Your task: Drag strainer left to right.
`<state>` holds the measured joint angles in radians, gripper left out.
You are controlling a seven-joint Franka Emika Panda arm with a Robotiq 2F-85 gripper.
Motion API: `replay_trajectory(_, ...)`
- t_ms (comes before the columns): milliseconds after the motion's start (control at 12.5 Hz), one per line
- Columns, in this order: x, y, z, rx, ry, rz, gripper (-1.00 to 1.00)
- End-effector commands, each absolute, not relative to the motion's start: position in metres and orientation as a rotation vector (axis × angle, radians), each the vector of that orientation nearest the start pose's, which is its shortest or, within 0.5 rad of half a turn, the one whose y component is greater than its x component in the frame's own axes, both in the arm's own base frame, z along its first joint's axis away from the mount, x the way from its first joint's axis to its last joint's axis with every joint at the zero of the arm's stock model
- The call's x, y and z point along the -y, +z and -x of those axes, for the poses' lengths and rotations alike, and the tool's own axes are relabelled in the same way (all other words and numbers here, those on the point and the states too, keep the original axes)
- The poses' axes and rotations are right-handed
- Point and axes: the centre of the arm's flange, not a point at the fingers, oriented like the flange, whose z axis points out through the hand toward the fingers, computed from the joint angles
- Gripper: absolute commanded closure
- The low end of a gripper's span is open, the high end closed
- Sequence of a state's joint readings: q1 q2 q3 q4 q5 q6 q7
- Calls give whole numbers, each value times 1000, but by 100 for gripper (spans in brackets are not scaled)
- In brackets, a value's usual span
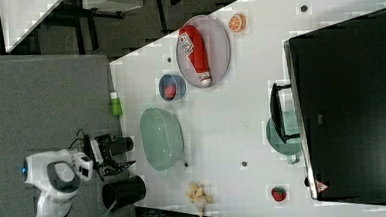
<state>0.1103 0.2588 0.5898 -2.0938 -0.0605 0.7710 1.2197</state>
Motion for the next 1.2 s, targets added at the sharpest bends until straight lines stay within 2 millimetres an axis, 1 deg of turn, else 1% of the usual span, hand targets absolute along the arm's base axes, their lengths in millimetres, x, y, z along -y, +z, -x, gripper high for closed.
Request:
replay_trajectory(80,-340,256,-471,-2093,223,2290,-100)
replay_trajectory(320,-336,208,-476,-2105,283,2239,-100)
replay_trajectory(480,-333,187,-478,-2107,290,2211,-100)
replay_trajectory(640,-325,171,-480,-2096,251,2232,-100)
replay_trajectory(880,-306,153,-476,-2113,210,2268,-100)
replay_trajectory(1040,-299,150,-479,-2110,191,2231,-100)
replay_trajectory(1200,-284,146,-483,-2135,170,2205,-100)
